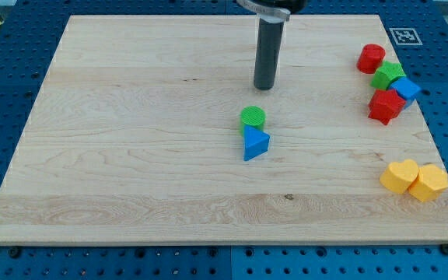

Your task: Move the green star to the bottom left of the red circle

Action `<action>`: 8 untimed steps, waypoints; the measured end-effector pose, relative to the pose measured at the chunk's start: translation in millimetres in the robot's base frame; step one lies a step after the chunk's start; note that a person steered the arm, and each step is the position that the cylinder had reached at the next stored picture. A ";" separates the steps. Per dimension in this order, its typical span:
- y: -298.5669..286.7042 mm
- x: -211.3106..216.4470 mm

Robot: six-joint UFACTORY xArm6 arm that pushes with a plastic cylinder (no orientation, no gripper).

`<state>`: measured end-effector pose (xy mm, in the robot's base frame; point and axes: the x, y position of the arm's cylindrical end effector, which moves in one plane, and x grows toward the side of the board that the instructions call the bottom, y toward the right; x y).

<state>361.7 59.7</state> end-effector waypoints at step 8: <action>285.4 -30.4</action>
<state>331.3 345.0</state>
